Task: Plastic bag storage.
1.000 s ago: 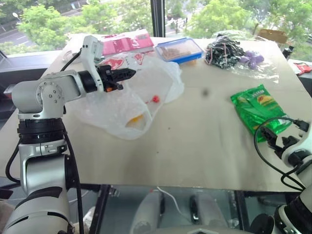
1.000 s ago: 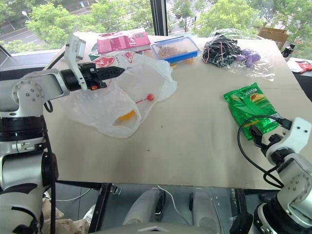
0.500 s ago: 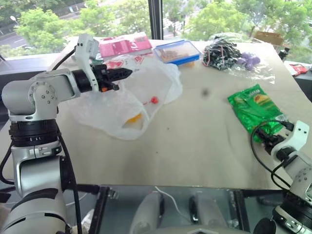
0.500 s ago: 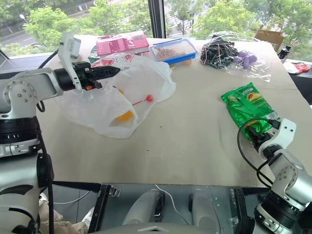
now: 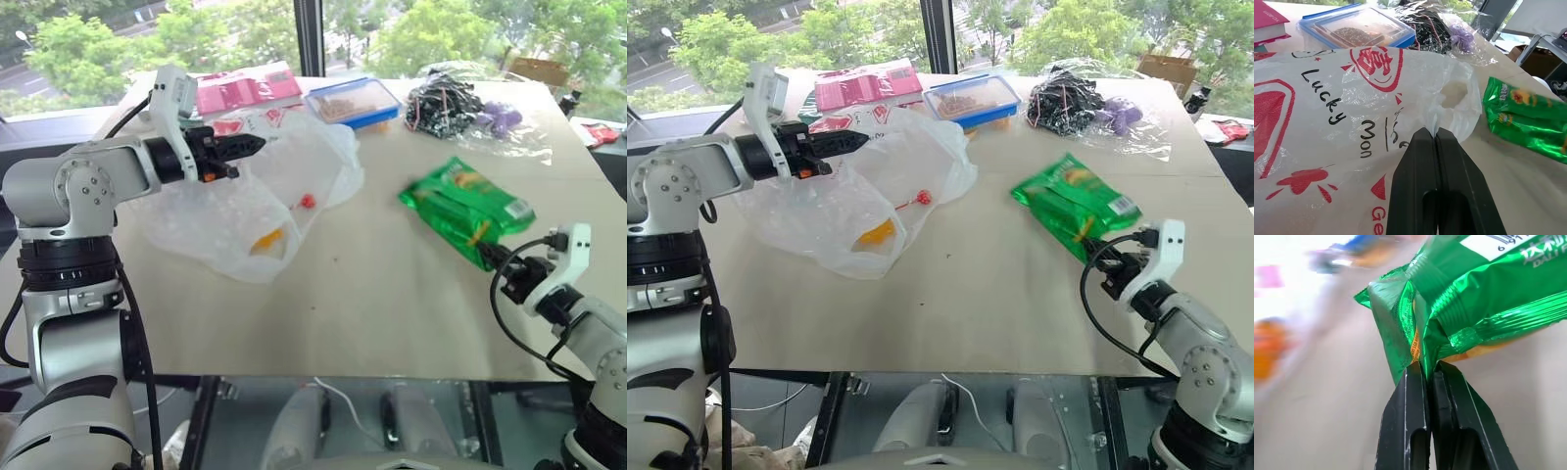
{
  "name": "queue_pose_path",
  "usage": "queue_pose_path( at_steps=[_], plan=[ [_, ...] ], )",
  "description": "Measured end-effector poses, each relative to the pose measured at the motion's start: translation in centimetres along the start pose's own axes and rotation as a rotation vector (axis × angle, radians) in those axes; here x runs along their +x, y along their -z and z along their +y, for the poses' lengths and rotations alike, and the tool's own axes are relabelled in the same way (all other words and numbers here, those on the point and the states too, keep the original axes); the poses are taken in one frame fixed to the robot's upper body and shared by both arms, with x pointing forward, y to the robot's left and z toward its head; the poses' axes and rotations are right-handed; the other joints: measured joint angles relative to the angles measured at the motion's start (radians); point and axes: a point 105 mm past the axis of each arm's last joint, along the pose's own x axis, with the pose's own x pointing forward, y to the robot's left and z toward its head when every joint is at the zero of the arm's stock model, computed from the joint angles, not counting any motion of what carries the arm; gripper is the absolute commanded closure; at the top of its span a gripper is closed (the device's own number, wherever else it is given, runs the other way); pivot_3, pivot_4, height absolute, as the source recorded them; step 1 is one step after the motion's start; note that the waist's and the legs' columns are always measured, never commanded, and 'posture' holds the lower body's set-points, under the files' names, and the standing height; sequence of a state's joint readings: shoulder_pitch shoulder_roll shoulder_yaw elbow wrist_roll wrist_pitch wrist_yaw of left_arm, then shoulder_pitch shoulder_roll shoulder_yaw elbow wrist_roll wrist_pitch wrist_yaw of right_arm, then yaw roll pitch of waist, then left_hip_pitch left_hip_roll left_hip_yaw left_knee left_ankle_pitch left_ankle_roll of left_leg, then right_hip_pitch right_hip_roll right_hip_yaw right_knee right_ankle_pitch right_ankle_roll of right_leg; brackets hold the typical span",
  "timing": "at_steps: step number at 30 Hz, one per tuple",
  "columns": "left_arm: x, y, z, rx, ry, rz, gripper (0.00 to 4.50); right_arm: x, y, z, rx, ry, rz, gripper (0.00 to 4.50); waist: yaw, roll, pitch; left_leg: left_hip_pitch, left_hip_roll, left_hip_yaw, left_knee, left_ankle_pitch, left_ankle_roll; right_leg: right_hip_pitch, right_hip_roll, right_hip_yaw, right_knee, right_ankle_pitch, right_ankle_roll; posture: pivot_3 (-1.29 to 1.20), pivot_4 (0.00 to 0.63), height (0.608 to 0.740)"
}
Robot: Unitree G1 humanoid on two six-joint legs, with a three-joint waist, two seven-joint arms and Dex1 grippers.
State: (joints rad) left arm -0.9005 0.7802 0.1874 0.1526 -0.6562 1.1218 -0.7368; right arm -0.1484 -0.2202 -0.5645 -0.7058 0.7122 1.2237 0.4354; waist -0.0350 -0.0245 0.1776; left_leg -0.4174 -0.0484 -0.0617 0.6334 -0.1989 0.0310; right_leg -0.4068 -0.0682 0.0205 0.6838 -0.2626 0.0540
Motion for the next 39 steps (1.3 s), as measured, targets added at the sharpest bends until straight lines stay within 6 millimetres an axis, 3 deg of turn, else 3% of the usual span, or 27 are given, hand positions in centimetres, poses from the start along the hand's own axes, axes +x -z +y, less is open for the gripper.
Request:
queue_pose_path(
  at_steps=[6, 9, 14, 19, 24, 29, 32, 39],
  plan=[
    [0.1, -0.2, 0.1, -0.005, -0.002, -0.002, 4.50, 1.4, -0.9, 7.1, -0.072, -0.289, 0.036, 4.43, 0.001, 0.000, 0.000, -0.002, 0.000, -0.003, 0.000, 0.000, 0.000, 0.000, 0.000, 0.001, -0.003, 0.000, 0.000, 0.00, 0.150, 0.732],
    [0.1, -0.6, 0.0, 0.003, 0.001, -0.010, 4.50, 1.4, -0.3, 9.0, -0.087, -0.378, 0.083, 4.43, 0.005, 0.000, 0.000, -0.005, -0.001, -0.003, -0.001, 0.000, 0.001, -0.001, -0.001, 0.000, -0.005, 0.000, 0.000, 0.00, 0.150, 0.732],
    [0.0, -0.6, 0.0, 0.002, 0.001, -0.008, 4.50, 1.3, 0.4, 10.0, -0.134, -0.445, 0.172, 4.43, 0.007, 0.000, 0.000, -0.012, -0.002, -0.004, 0.001, -0.001, 0.001, -0.007, -0.002, -0.001, -0.005, 0.000, 0.000, 0.00, 0.150, 0.732],
    [-0.2, -0.6, -0.3, 0.008, 0.014, 0.002, 4.50, 3.1, 1.2, 9.7, -0.091, -0.450, 0.257, 4.43, 0.001, 0.000, 0.000, -0.012, -0.001, -0.004, 0.001, -0.001, 0.002, -0.007, -0.002, -0.001, -0.005, 0.000, 0.000, 0.00, 0.150, 0.732],
    [-2.0, 0.1, -1.8, 0.061, 0.087, 0.064, 4.50, 5.0, 0.6, 8.8, -0.032, -0.432, 0.257, 4.43, -0.006, 0.000, 0.000, -0.012, -0.001, -0.002, 0.001, -0.001, 0.002, -0.008, -0.001, -0.001, -0.005, 0.000, 0.000, 0.00, 0.150, 0.732],
    [-3.2, 0.5, -1.8, 0.071, 0.104, 0.107, 4.50, 6.7, -0.7, 8.6, -0.015, -0.452, 0.254, 4.43, -0.002, 0.000, 0.000, -0.012, -0.001, -0.003, 0.001, -0.001, 0.002, -0.008, -0.001, -0.004, -0.004, 0.000, 0.000, 0.00, 0.150, 0.732],
    [-2.8, 0.7, -2.0, 0.073, 0.115, 0.112, 4.50, 8.5, -1.0, 10.0, -0.043, -0.482, 0.265, 4.43, -0.002, 0.000, 0.000, -0.012, -0.001, -0.003, 0.001, -0.001, 0.002, -0.008, 0.000, -0.004, -0.004, 0.000, 0.000, 0.00, 0.150, 0.732],
    [-0.5, 0.0, -2.5, 0.071, 0.108, 0.072, 4.50, 13.6, 1.3, 16.7, -0.121, -0.617, 0.307, 4.43, -0.010, 0.000, 0.000, -0.013, -0.001, -0.002, 0.002, 0.000, 0.000, -0.009, 0.005, -0.003, -0.004, 0.000, 0.000, 0.00, 0.150, 0.732]
  ],
)
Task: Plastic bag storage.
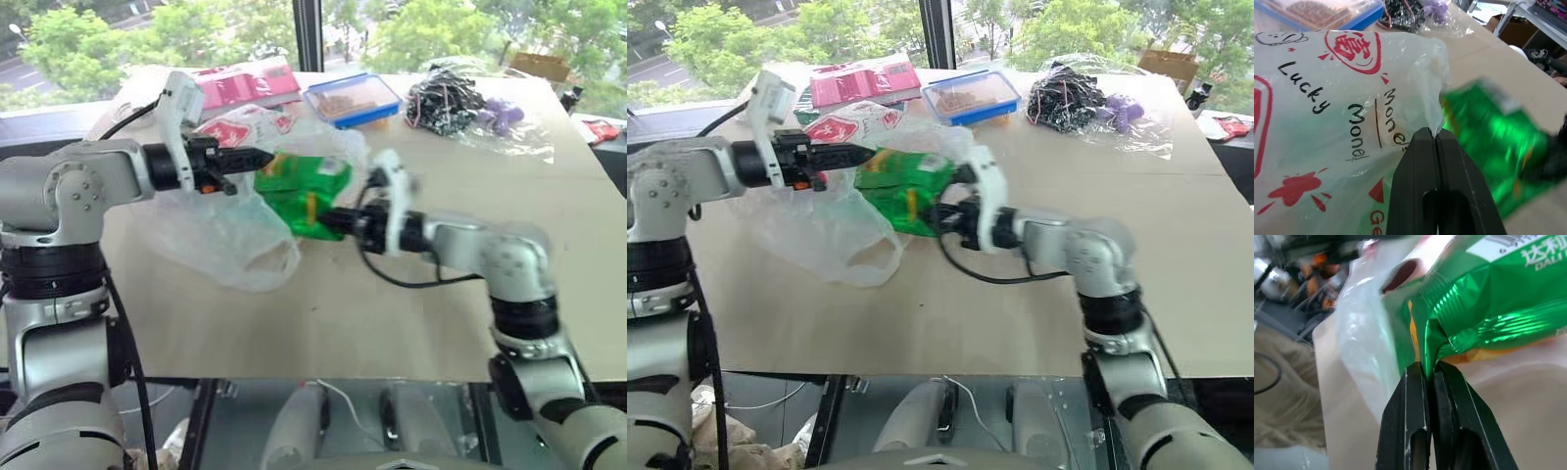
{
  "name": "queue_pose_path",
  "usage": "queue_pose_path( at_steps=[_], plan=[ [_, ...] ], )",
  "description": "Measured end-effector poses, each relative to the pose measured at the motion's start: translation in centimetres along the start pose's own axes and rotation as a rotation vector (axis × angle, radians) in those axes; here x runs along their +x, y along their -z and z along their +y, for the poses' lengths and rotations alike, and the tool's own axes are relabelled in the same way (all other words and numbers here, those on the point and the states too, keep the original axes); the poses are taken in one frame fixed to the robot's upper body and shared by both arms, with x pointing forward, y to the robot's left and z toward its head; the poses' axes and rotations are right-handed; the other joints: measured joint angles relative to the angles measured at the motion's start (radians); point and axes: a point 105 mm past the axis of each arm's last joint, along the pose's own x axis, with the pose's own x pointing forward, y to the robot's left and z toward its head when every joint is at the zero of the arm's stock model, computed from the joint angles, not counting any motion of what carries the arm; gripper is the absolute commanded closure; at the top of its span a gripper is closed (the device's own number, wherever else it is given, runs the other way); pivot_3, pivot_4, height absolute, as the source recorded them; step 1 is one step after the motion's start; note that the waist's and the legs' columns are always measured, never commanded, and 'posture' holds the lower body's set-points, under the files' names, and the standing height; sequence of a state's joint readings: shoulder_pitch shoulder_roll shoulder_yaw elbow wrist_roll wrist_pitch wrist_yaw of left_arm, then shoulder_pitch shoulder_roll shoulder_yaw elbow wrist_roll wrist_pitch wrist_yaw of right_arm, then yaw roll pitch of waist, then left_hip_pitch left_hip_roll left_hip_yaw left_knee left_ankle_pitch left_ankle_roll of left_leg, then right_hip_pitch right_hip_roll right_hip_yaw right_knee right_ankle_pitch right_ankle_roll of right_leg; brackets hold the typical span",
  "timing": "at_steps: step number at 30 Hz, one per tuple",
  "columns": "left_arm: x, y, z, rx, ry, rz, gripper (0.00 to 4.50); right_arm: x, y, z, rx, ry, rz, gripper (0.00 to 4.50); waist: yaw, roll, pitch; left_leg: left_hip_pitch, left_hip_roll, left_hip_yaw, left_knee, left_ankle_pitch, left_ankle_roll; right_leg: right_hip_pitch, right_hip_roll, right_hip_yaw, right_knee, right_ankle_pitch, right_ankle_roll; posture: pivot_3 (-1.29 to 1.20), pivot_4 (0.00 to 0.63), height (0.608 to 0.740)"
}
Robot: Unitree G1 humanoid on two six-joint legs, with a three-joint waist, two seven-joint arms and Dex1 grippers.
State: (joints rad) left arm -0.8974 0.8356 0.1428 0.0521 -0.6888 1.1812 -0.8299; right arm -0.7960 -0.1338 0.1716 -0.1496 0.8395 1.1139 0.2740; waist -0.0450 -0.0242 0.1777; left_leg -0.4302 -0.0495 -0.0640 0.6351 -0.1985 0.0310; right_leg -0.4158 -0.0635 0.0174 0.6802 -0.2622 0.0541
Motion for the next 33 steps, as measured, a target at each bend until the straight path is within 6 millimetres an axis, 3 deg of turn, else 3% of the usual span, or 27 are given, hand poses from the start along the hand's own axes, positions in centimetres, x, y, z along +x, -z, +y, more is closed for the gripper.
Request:
queue_pose_path(
  at_steps=[3, 9, 10, 14, 15, 17, 23, 26, 29, 33],
  plan=[
    [-0.1, -1.1, -0.4, 0.020, 0.013, -0.021, 4.50, 4.3, -0.4, -0.9, 0.013, 0.035, -0.014, 4.43, 0.000, 0.000, 0.000, 0.000, 0.000, 0.000, 0.000, 0.001, -0.003, -0.001, 0.001, 0.000, 0.001, 0.000, 0.000, 0.00, 0.150, 0.732],
    [-0.7, -1.2, -0.9, 0.009, 0.054, -0.019, 4.50, 9.6, -1.4, -1.2, -0.106, 0.043, -0.022, 4.43, 0.000, 0.000, 0.000, 0.000, -0.001, 0.000, 0.000, 0.002, -0.003, -0.001, 0.001, 0.001, 0.001, 0.000, 0.000, 0.00, 0.150, 0.732],
    [-0.8, -1.2, -0.8, 0.007, 0.045, -0.021, 4.50, 10.1, -1.4, -1.6, -0.153, 0.060, -0.014, 3.77, 0.001, 0.000, 0.000, 0.000, 0.000, 0.000, -0.001, 0.002, -0.003, -0.001, 0.001, 0.001, 0.001, 0.000, 0.000, 0.00, 0.150, 0.732],
    [-1.1, -1.2, -0.4, -0.007, 0.020, -0.039, 4.50, 10.3, -0.7, -3.6, -0.233, 0.105, 0.004, 2.19, 0.004, 0.000, 0.000, -0.001, -0.001, -0.002, -0.001, 0.002, -0.004, -0.001, 0.000, 0.000, 0.000, 0.000, 0.000, 0.00, 0.150, 0.732],
    [-1.1, -1.1, -0.3, -0.012, 0.013, -0.038, 4.50, 9.8, -1.1, -3.9, -0.291, 0.118, -0.014, 1.97, 0.003, 0.000, 0.000, -0.001, -0.001, -0.002, -0.001, 0.002, -0.004, -0.002, 0.000, 0.000, 0.000, 0.000, 0.000, 0.00, 0.150, 0.732],
    [-1.1, -0.9, 0.0, -0.021, 0.003, -0.036, 4.50, 9.2, -2.0, -3.6, -0.383, 0.111, -0.040, 1.97, 0.002, 0.000, 0.000, -0.002, -0.001, -0.002, -0.001, 0.002, -0.004, -0.003, 0.000, 0.000, 0.000, 0.000, 0.000, 0.00, 0.150, 0.732],
    [-1.3, -0.5, 2.0, -0.064, -0.077, -0.066, 4.50, 1.6, -4.0, -2.9, -0.572, 0.106, -0.059, 1.97, 0.006, 0.000, 0.000, -0.002, -0.001, -0.002, 0.000, 0.002, -0.004, -0.003, -0.001, 0.000, 0.002, 0.000, 0.000, 0.00, 0.150, 0.732],
    [-1.0, -0.4, 2.1, -0.067, -0.074, -0.073, 4.50, -0.5, -4.8, -2.7, -0.607, 0.159, -0.066, 1.97, 0.003, 0.000, 0.000, -0.002, 0.000, -0.001, 0.000, 0.002, -0.004, -0.004, -0.001, 0.001, 0.004, 0.000, 0.000, 0.00, 0.150, 0.732],
    [-1.0, -0.4, 2.2, -0.067, -0.075, -0.077, 4.50, -2.8, -5.5, -5.1, -0.582, 0.340, -0.061, 1.97, 0.003, 0.000, 0.000, -0.001, 0.000, 0.001, 0.001, 0.002, -0.003, -0.004, -0.003, 0.002, 0.007, 0.000, -0.001, 0.00, 0.150, 0.732],
    [-0.8, -0.3, 2.3, -0.062, -0.081, -0.071, 4.50, -2.7, -4.4, -8.4, -0.435, 0.466, -0.030, 1.97, 0.002, 0.000, 0.000, 0.000, 0.000, 0.002, 0.001, 0.002, -0.003, -0.004, -0.003, 0.004, 0.008, 0.000, -0.001, 0.00, 0.150, 0.732]
  ],
)
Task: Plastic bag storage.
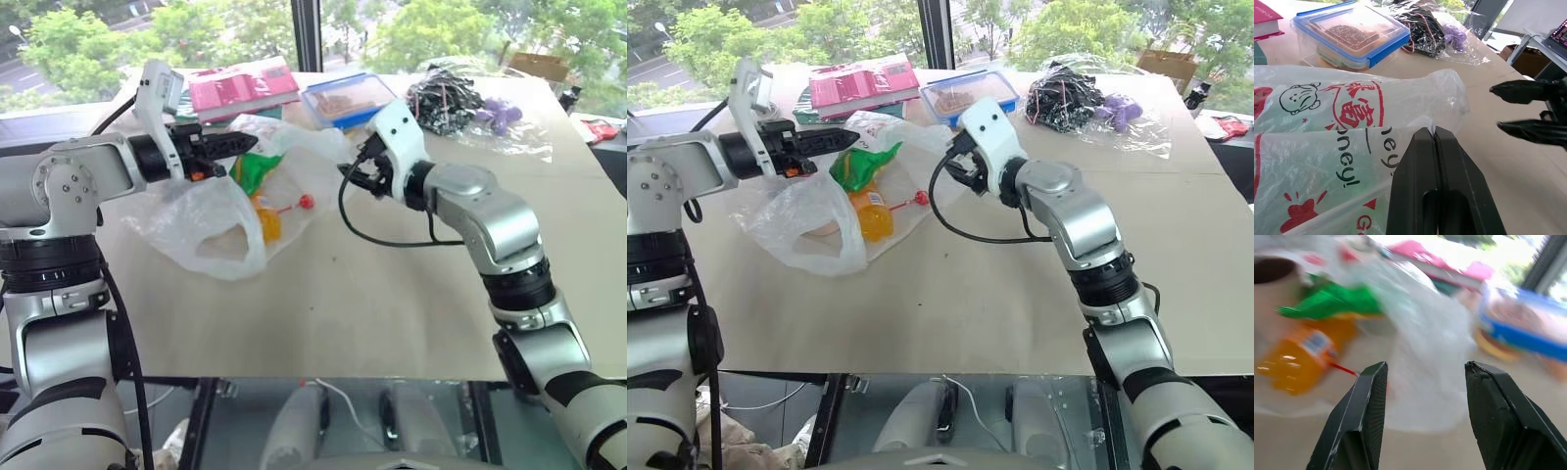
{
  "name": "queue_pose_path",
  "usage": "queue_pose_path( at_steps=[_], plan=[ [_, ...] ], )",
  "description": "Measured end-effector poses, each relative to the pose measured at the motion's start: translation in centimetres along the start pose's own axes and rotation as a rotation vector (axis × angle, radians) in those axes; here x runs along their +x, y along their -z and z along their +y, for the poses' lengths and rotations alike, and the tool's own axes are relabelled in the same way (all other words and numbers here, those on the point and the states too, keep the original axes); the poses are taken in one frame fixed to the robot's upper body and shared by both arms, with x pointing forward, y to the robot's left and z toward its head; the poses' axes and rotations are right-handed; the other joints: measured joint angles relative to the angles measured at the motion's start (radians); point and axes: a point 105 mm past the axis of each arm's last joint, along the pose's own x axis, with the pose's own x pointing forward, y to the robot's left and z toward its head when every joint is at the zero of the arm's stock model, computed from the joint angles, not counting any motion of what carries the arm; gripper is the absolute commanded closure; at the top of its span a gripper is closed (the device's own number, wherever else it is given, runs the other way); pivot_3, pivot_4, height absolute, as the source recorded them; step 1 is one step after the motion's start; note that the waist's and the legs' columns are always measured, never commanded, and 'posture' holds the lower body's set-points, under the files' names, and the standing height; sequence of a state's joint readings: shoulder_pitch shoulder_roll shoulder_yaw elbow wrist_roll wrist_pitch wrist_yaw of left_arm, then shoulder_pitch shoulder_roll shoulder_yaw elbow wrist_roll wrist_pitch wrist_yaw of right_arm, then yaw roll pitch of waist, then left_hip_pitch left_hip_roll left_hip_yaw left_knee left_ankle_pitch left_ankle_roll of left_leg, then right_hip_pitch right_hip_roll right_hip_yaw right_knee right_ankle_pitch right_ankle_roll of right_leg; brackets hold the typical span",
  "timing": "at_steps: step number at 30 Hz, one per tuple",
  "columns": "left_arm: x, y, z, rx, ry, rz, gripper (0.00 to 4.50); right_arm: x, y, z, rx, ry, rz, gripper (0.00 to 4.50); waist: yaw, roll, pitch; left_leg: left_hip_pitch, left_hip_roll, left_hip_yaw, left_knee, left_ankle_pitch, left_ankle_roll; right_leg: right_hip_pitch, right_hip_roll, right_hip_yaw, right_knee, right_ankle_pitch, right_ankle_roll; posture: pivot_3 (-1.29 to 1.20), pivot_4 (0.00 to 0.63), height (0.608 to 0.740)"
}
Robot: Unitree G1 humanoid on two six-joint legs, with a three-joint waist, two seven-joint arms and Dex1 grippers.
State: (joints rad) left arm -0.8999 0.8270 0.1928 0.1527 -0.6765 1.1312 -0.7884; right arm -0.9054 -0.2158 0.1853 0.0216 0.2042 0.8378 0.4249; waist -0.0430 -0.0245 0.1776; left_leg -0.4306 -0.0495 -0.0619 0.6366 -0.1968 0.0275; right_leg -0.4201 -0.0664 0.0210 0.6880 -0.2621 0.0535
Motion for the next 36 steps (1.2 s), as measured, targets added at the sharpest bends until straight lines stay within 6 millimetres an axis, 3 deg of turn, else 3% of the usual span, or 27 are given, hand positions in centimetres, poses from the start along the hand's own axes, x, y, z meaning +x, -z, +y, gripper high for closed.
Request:
queue_pose_path(
  at_steps=[6, 9, 11, 12, 13, 19, 23, 25, 27, 30, 33, 36],
  plan=[
    [0.2, -0.1, -0.2, 0.007, 0.004, 0.001, 4.50, 3.3, 2.0, 0.0, 0.143, -0.020, 0.052, 1.97, -0.001, 0.000, 0.000, -0.001, 0.000, 0.001, 0.000, 0.000, 0.000, -0.001, 0.002, 0.001, 0.000, 0.000, 0.000, 0.00, 0.150, 0.732],
    [0.2, -0.1, -0.3, 0.008, 0.006, 0.008, 4.50, 4.2, 1.0, 0.3, 0.186, -0.058, 0.024, 2.83, 0.000, 0.000, 0.000, -0.001, -0.001, 0.001, 0.000, 0.000, 0.000, -0.002, 0.002, 0.001, 0.000, 0.000, 0.000, 0.00, 0.150, 0.732],
    [0.1, -0.1, -0.5, 0.019, 0.007, 0.010, 4.50, 4.5, 0.4, -0.1, 0.188, -0.053, 0.008, 3.78, 0.000, 0.000, 0.000, -0.001, -0.001, 0.001, 0.000, 0.000, 0.000, -0.002, 0.002, 0.001, 0.000, 0.000, 0.000, 0.00, 0.150, 0.732],
    [0.0, -0.2, -0.6, 0.044, 0.000, 0.007, 4.25, 4.5, 0.2, -0.3, 0.191, -0.050, 0.000, 4.35, 0.000, 0.000, 0.000, -0.001, -0.001, 0.001, 0.000, 0.000, 0.000, -0.002, 0.002, 0.001, 0.000, 0.000, 0.000, 0.00, 0.150, 0.732],
    [-0.1, -0.4, -0.6, 0.069, -0.007, -0.001, 3.98, 4.5, 0.2, -0.4, 0.199, -0.048, -0.004, 4.50, 0.001, 0.000, 0.000, -0.001, -0.001, 0.000, 0.000, 0.000, 0.000, -0.002, 0.001, 0.001, 0.000, 0.000, 0.000, 0.00, 0.150, 0.732],
    [-1.1, -0.5, -0.6, 0.127, -0.058, 0.008, 1.66, 4.4, 0.6, -0.9, 0.221, -0.053, -0.005, 4.50, -0.001, 0.000, 0.000, -0.001, -0.001, 0.001, 0.000, 0.000, 0.000, -0.002, 0.000, 0.001, 0.000, 0.000, 0.000, 0.00, 0.150, 0.732],
    [-3.2, 0.7, -1.2, 0.028, 0.027, 0.035, 1.66, 4.2, 0.5, -1.2, 0.218, -0.050, -0.013, 4.50, -0.015, 0.000, 0.000, -0.001, 0.000, 0.002, -0.001, 0.000, 0.000, -0.003, 0.001, 0.002, 0.001, 0.000, 0.000, 0.00, 0.150, 0.732],
    [-6.3, 2.6, -2.2, -0.040, 0.087, 0.143, 1.66, 4.3, 0.4, -0.9, 0.219, -0.061, -0.018, 4.50, -0.034, 0.000, 0.000, -0.002, 0.001, 0.002, -0.002, 0.000, -0.001, -0.004, 0.001, 0.005, -0.001, 0.000, 0.000, 0.00, 0.150, 0.732],
    [-8.6, 3.4, -3.9, -0.094, 0.159, 0.217, 1.66, 3.9, 0.7, -1.9, 0.221, -0.038, -0.011, 4.50, -0.032, 0.001, 0.001, -0.002, 0.000, 0.001, -0.003, 0.000, 0.000, -0.004, 0.000, 0.003, -0.001, 0.000, 0.000, 0.00, 0.150, 0.732],
    [-10.7, 4.4, -5.8, -0.138, 0.224, 0.284, 1.66, 4.0, 0.5, -1.7, 0.227, -0.046, -0.021, 4.50, -0.027, 0.002, 0.002, 0.000, 0.000, 0.001, -0.003, 0.000, 0.000, -0.003, -0.001, 0.003, -0.001, 0.000, 0.000, 0.00, 0.150, 0.732],
    [-11.4, 6.8, -6.9, -0.203, 0.259, 0.358, 1.66, 3.8, 0.5, -2.0, 0.234, -0.038, -0.026, 4.50, -0.018, 0.002, 0.002, 0.001, 0.000, -0.001, -0.003, 0.000, 0.000, -0.003, -0.002, 0.003, -0.001, 0.000, -0.001, 0.00, 0.150, 0.732],
    [-10.7, 8.2, -7.4, -0.195, 0.263, 0.368, 1.66, 3.8, 0.5, -2.1, 0.239, -0.036, -0.029, 4.50, -0.009, 0.002, 0.002, 0.001, 0.000, -0.003, -0.003, 0.000, 0.000, -0.002, -0.002, 0.003, -0.001, 0.001, -0.003, 0.00, 0.150, 0.732]
  ],
)
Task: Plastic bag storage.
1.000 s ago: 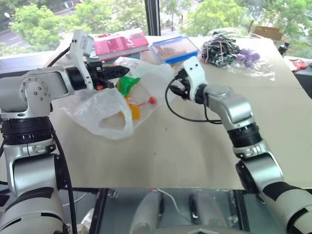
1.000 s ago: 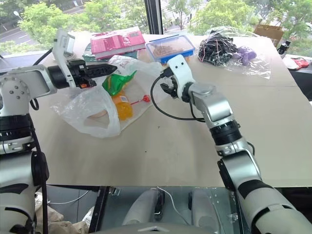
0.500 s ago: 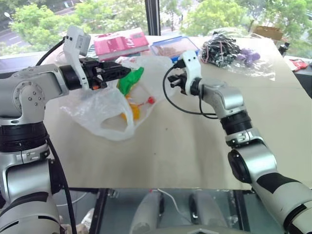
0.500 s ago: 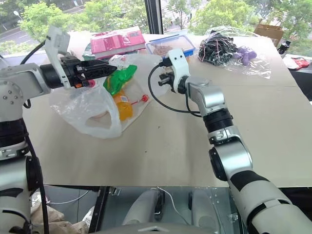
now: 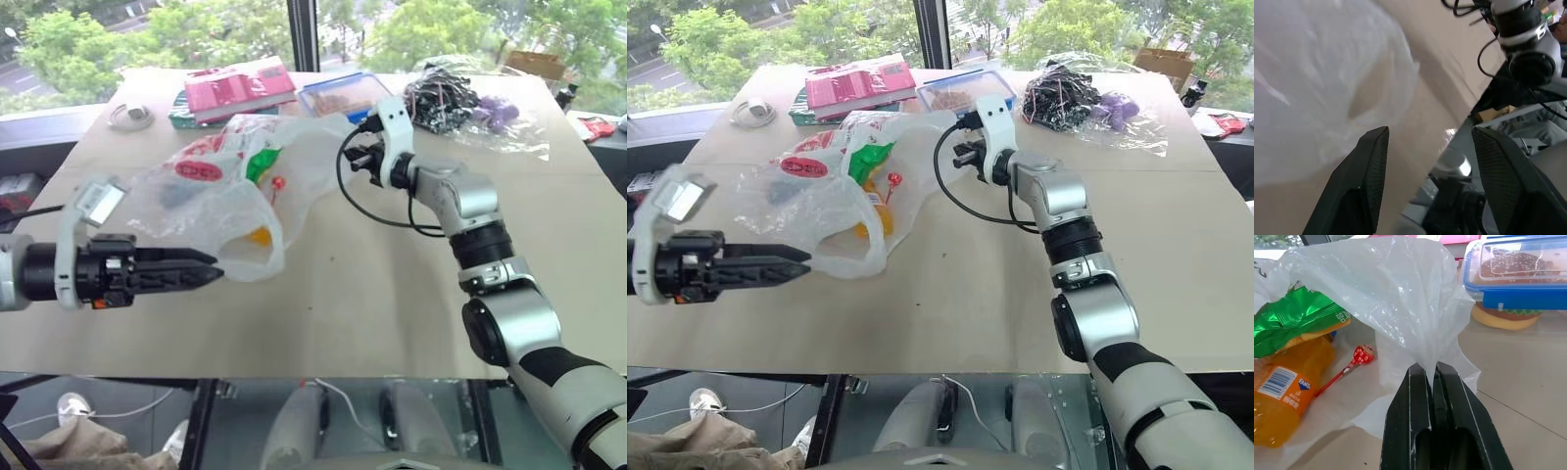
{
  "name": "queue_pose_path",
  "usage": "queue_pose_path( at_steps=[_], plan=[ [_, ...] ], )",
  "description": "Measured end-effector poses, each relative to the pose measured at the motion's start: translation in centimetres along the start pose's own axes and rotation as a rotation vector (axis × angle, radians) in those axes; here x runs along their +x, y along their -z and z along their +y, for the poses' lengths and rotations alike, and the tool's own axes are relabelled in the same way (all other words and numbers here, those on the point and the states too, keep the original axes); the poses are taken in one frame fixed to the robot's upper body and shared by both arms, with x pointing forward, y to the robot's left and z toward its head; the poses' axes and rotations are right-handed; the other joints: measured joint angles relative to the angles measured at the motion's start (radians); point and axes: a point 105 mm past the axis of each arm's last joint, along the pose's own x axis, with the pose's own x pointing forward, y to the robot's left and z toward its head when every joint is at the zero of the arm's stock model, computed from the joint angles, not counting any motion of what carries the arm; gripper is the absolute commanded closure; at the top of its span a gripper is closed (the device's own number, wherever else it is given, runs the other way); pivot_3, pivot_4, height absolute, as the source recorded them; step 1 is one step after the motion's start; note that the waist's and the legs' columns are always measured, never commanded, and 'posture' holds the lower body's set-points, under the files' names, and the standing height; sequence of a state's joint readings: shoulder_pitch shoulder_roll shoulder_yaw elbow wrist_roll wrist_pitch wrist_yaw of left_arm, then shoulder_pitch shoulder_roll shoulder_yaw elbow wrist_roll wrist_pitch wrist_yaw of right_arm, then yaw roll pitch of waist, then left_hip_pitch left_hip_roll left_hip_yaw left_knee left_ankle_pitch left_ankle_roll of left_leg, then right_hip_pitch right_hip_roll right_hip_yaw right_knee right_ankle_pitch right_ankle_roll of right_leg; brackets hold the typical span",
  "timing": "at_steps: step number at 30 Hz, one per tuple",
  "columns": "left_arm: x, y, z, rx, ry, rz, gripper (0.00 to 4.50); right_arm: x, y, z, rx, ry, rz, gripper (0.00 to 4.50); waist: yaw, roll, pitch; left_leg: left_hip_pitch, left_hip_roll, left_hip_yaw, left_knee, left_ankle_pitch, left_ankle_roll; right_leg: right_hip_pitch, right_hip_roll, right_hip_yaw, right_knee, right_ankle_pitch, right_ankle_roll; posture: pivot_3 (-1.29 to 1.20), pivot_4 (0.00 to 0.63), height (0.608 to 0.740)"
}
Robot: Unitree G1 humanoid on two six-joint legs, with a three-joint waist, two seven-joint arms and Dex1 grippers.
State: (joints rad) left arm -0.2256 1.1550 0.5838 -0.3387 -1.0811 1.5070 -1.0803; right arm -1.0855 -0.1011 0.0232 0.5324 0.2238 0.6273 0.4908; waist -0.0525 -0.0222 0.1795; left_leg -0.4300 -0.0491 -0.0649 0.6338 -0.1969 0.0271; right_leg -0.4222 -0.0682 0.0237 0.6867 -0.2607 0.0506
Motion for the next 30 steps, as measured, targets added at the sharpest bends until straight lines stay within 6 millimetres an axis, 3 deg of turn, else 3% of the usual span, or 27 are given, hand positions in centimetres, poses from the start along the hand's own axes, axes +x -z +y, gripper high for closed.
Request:
queue_pose_path(
  at_steps=[4, 12, 13, 15, 18, 19, 22, 24, 26, 28, 30],
  plan=[
    [3.6, 0.9, 0.8, 0.026, -0.027, -0.073, 1.66, -0.1, 0.0, 0.0, 0.001, -0.001, 0.000, 4.50, 0.010, 0.000, -0.001, -0.001, 0.000, 0.000, 0.000, 0.001, -0.002, 0.001, 0.001, 0.000, 0.000, 0.000, 0.000, 0.00, 0.150, 0.732],
    [8.1, -0.2, 2.9, 0.115, -0.251, -0.144, 1.66, -0.5, -0.6, 0.1, -0.004, -0.002, 0.002, 4.50, 0.013, 0.000, -0.001, -0.001, -0.001, 0.001, 0.001, 0.001, -0.002, 0.001, 0.001, 0.000, 0.000, 0.000, 0.000, 0.00, 0.150, 0.732],
    [8.5, -0.7, 2.8, 0.130, -0.259, -0.162, 2.20, -0.5, -0.6, 0.1, -0.003, -0.003, 0.003, 4.50, 0.013, 0.000, -0.001, -0.001, -0.001, 0.001, 0.001, 0.001, -0.002, 0.001, 0.001, -0.001, 0.000, 0.000, 0.000, 0.00, 0.150, 0.732],
    [9.2, -1.6, 2.5, 0.137, -0.250, -0.206, 2.75, -0.6, -0.6, 0.1, 0.000, -0.003, 0.008, 4.50, 0.013, 0.000, -0.001, -0.001, -0.001, 0.001, 0.001, 0.001, -0.002, 0.001, 0.001, -0.002, 0.001, 0.000, 0.000, 0.00, 0.150, 0.732],
    [10.8, -2.0, 1.8, 0.131, -0.200, -0.222, 4.19, -0.7, -0.4, -0.2, 0.003, 0.005, 0.014, 4.50, 0.013, 0.000, -0.001, -0.001, -0.001, 0.002, 0.001, 0.002, -0.002, 0.001, 0.001, -0.002, 0.001, 0.000, 0.000, 0.00, 0.150, 0.732],
    [11.2, -2.2, 1.6, 0.123, -0.183, -0.236, 4.47, -0.8, -0.3, -0.2, 0.003, 0.007, 0.015, 4.50, 0.013, 0.000, -0.001, -0.001, -0.001, 0.002, 0.001, 0.002, -0.002, 0.001, 0.001, -0.002, 0.001, 0.000, 0.000, 0.00, 0.150, 0.732],
    [12.0, -3.3, 0.8, 0.076, -0.094, -0.283, 4.47, -1.0, -0.6, -0.3, 0.037, 0.008, 0.003, 4.50, 0.014, 0.000, -0.001, -0.001, 0.000, 0.002, 0.001, 0.002, -0.002, 0.001, 0.002, -0.003, 0.001, 0.000, 0.000, 0.00, 0.150, 0.732],
    [11.2, -4.9, 0.5, 0.024, -0.014, -0.346, 4.47, -1.3, -1.1, -0.5, 0.141, -0.007, -0.030, 4.50, 0.014, 0.000, -0.001, -0.001, 0.000, 0.001, 0.002, 0.002, -0.002, 0.001, 0.002, -0.003, 0.001, 0.000, 0.000, 0.00, 0.150, 0.732],
    [9.0, -7.5, 0.4, -0.031, 0.082, -0.436, 4.47, -2.2, -2.7, -1.1, 0.309, -0.039, -0.099, 4.50, 0.014, -0.001, 0.000, -0.003, 0.000, 0.000, 0.004, 0.001, -0.002, 0.000, 0.002, -0.004, 0.003, 0.000, 0.000, 0.00, 0.150, 0.732],
    [5.3, -11.2, 0.4, -0.054, 0.139, -0.571, 4.47, -3.6, -6.5, -1.7, 0.437, -0.093, -0.220, 4.50, 0.014, -0.001, 0.001, -0.004, 0.000, 0.000, 0.005, 0.001, -0.002, -0.001, 0.002, -0.004, 0.004, 0.000, 0.000, 0.00, 0.150, 0.732],
    [1.4, -15.2, -0.3, -0.034, 0.167, -0.718, 4.47, -6.0, -11.9, -2.4, 0.501, -0.153, -0.374, 4.50, 0.016, -0.001, 0.001, -0.004, -0.002, 0.000, 0.004, 0.002, -0.002, -0.001, 0.004, -0.005, 0.002, 0.000, 0.000, 0.00, 0.150, 0.732]
  ],
)
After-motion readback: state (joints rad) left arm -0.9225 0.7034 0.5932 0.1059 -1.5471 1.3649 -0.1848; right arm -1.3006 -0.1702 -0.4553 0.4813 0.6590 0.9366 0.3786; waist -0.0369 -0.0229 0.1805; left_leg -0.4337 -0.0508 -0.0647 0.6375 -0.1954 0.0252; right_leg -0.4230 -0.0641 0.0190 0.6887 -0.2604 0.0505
